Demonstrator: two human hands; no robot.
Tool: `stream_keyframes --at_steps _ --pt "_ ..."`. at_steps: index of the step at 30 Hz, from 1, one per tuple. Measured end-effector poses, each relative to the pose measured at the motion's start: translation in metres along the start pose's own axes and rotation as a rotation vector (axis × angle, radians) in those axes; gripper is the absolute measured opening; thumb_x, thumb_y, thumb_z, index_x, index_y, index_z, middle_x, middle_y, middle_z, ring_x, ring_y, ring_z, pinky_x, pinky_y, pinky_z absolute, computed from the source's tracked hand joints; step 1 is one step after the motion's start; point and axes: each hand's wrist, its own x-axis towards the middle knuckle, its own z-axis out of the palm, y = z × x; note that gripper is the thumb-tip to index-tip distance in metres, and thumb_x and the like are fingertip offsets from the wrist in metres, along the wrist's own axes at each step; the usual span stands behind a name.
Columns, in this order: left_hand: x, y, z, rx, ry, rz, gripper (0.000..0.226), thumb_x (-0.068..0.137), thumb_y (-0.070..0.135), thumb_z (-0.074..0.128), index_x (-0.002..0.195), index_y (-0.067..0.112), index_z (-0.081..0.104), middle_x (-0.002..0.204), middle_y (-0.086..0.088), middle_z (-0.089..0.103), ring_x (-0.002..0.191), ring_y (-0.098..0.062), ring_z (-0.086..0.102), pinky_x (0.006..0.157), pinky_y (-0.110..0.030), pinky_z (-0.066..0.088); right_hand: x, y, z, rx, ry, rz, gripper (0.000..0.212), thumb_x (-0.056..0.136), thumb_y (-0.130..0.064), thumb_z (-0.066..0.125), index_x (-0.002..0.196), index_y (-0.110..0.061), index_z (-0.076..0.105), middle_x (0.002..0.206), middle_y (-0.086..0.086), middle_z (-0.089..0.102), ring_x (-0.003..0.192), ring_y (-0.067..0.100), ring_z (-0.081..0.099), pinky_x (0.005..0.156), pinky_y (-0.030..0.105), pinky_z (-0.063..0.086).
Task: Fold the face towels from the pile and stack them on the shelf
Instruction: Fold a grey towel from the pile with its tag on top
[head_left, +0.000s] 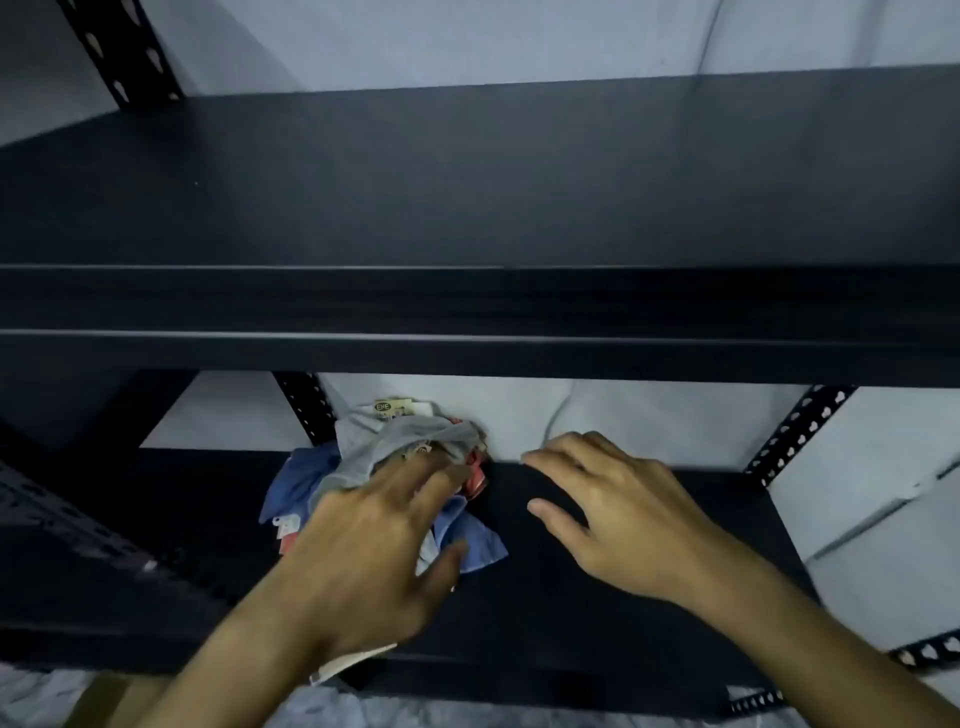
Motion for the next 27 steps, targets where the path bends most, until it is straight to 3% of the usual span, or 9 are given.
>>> stream_keyframes --at_steps 4,8,10,13,18,20,22,24,27 --pt "-0.005 -0.006 0.072 -0.051 -0.072 -0.136 0.051 0.089 0.054 0.047 0.135 0.032 0.048 0.134 0.015 0.051 0.115 -0.009 0.058 0.078 -0.027 0.053 0.012 0.012 0.062 0.076 -0.057 0.062 0.044 0.098 -0.046 0.04 0.138 -0.028 0.043 0.126 -0.012 0.05 0.114 0.009 0.051 0.082 0.033 0.052" --pt "-0.012 -0.03 0.146 -0.068 -0.065 -0.245 0.05 0.094 0.056 0.039 0.14 0.037 0.038 0.141 0.02 0.039 0.128 -0.006 0.044 0.088 -0.03 0.048 0.029 0.023 0.131 0.111 -0.053 0.062 0.045 0.099 -0.045 0.041 0.141 -0.029 0.041 0.132 -0.014 0.046 0.12 0.008 0.048 0.09 0.029 0.047" --pt "-0.014 -0.045 0.172 -0.023 -0.036 -0.262 0.045 0.093 0.058 0.04 0.132 0.037 0.048 0.133 0.019 0.049 0.119 -0.005 0.053 0.078 -0.029 0.051 0.043 0.028 0.163 0.119 -0.052 0.05 0.044 0.099 -0.043 0.042 0.14 -0.029 0.042 0.133 -0.013 0.047 0.12 0.008 0.048 0.091 0.03 0.047" --pt "-0.013 -0.079 0.207 0.146 0.055 -0.263 0.042 0.082 0.061 0.044 0.105 0.032 0.064 0.098 0.015 0.065 0.085 -0.007 0.067 0.05 -0.024 0.05 0.07 0.032 0.209 0.122 -0.042 0.034 0.041 0.098 -0.039 0.044 0.138 -0.027 0.045 0.132 -0.01 0.049 0.12 0.013 0.049 0.091 0.035 0.047" --pt "-0.002 -0.133 0.24 0.345 0.111 -0.251 0.044 0.08 0.054 0.044 0.095 0.021 0.069 0.086 0.003 0.066 0.078 -0.02 0.066 0.041 -0.032 0.046 0.126 0.03 0.273 0.092 -0.02 -0.012 0.036 0.098 -0.032 0.046 0.131 -0.022 0.052 0.134 -0.001 0.05 0.12 0.024 0.05 0.092 0.036 0.045" --pt "0.004 -0.145 0.245 0.391 0.12 -0.223 0.038 0.081 0.049 0.049 0.091 0.017 0.068 0.081 0.001 0.064 0.075 -0.023 0.064 0.037 -0.03 0.039 0.144 0.028 0.295 0.065 0.003 -0.032 0.031 0.096 -0.031 0.047 0.125 -0.024 0.055 0.131 -0.001 0.05 0.115 0.027 0.053 0.09 0.039 0.047" --pt "0.008 -0.154 0.25 0.443 0.103 -0.197 0.025 0.074 0.04 0.069 0.083 0.017 0.065 0.077 0.0 0.062 0.073 -0.024 0.062 0.034 -0.028 0.025 0.155 0.025 0.314 0.077 0.024 -0.034 0.032 0.095 -0.03 0.049 0.126 -0.026 0.053 0.131 -0.001 0.048 0.112 0.029 0.054 0.089 0.043 0.049" --pt "0.01 -0.159 0.257 0.497 0.089 -0.182 0.029 0.062 0.033 0.084 0.078 0.019 0.064 0.075 0.001 0.061 0.071 -0.023 0.061 0.039 -0.024 0.008 0.161 0.023 0.327 0.062 0.073 -0.066 0.034 0.095 -0.028 0.049 0.128 -0.026 0.053 0.13 -0.002 0.047 0.111 0.028 0.053 0.087 0.044 0.049" --pt "0.01 -0.165 0.267 0.537 0.109 -0.173 0.027 0.062 0.031 0.085 0.079 0.02 0.067 0.075 0.0 0.063 0.071 -0.022 0.061 0.046 -0.024 -0.002 0.164 0.021 0.334 0.027 0.176 -0.102 0.036 0.095 -0.022 0.048 0.13 -0.025 0.054 0.129 -0.002 0.048 0.113 0.024 0.048 0.083 0.039 0.049"
